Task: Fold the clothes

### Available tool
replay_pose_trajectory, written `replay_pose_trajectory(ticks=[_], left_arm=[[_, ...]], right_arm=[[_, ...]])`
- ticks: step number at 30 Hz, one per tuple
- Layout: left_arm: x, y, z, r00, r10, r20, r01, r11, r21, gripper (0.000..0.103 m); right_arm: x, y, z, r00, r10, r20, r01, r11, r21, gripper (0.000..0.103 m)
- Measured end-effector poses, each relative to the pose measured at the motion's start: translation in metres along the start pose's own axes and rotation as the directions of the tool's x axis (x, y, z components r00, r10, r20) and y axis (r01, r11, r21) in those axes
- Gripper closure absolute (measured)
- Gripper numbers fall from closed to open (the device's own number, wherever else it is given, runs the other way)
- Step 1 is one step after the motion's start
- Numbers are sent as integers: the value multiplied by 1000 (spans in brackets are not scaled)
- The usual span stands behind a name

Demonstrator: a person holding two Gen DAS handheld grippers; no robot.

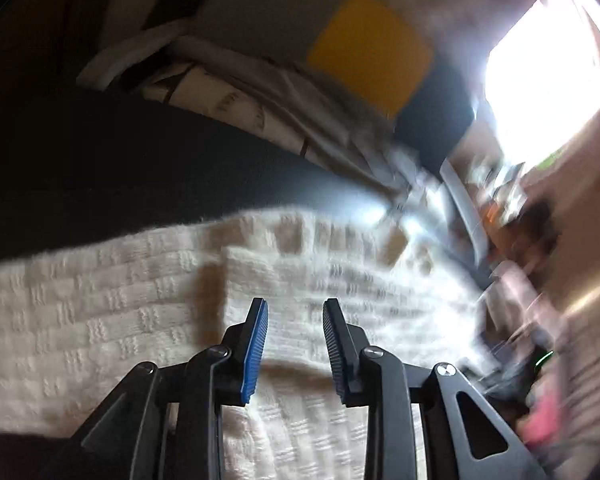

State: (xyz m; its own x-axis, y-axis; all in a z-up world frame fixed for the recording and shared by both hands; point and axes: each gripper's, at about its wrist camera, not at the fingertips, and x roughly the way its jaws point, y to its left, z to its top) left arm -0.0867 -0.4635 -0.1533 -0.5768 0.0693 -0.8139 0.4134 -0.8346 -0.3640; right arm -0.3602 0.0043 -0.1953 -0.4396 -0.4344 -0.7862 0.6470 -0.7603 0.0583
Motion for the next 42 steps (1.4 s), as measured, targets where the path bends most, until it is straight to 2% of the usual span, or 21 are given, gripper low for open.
replay_pose_trajectory(ticks=[1,2,4,7,9,12,14,16,17,21,25,26,27,33,34,35,37,38,39,41,42], left_arm=[[16,-2,-6,996,62,-71,-60,998,28,75],[23,0,-10,993,75,-92,-73,997,34,76],[18,4,-11,997,53,-58,-53,999,11,77],[3,-5,1,1000,-3,-4,3,1000,13,78],[-3,-22,12,995,-102,-2,102,994,47,77],[5,-58,36,954,-296,-46,298,953,55,73],[17,-84,52,920,-385,-70,389,920,52,68],[40,-109,73,875,-469,-118,475,879,30,63],[54,-119,81,861,-487,-147,495,869,22,62],[112,-153,106,847,-461,-267,484,875,24,61],[164,-169,115,859,-402,-317,438,898,47,61],[172,-171,118,854,-407,-325,446,893,55,61],[179,-172,119,841,-419,-342,463,885,54,61],[197,-190,114,719,-547,-429,615,788,26,63],[202,-194,115,702,-561,-438,631,776,18,63],[206,-199,116,690,-571,-445,643,766,14,69],[207,-208,123,661,-620,-422,687,727,7,72],[204,-211,126,652,-646,-396,707,707,10,72],[201,-212,128,653,-664,-364,717,697,13,72],[205,-214,130,662,-667,-341,711,703,3,73],[209,-214,129,682,-647,-342,689,725,4,73]], right_arm=[[0,0,0,1000,-10,-8,10,1000,-26,0],[-1,-1,-1,1000,-14,-9,14,999,-32,0],[-4,-11,-6,1000,11,-3,-11,1000,2,0],[-11,-9,-5,1000,31,-6,-31,999,22,0],[-13,-6,5,999,52,-15,-52,998,27,0],[-19,2,22,997,67,34,-67,998,1,0],[-14,9,32,997,64,50,-62,998,-30,0],[0,16,39,995,91,39,-89,995,-43,0],[5,19,39,994,100,33,-99,994,-51,0],[26,26,37,996,86,14,-84,994,-70,0],[19,14,33,987,149,53,-148,989,-19,0],[17,12,32,984,164,63,-164,986,-7,0],[16,9,31,981,178,72,-179,984,4,0],[16,3,32,969,224,102,-229,973,39,0],[15,2,32,968,227,105,-233,972,43,0],[15,2,32,968,228,108,-234,971,45,0],[15,2,32,966,231,113,-238,970,49,0],[15,2,32,966,232,115,-240,970,51,0],[15,1,32,965,234,118,-241,969,53,0],[15,0,32,964,238,122,-246,967,59,0],[16,-1,32,963,239,124,-248,967,63,0]])
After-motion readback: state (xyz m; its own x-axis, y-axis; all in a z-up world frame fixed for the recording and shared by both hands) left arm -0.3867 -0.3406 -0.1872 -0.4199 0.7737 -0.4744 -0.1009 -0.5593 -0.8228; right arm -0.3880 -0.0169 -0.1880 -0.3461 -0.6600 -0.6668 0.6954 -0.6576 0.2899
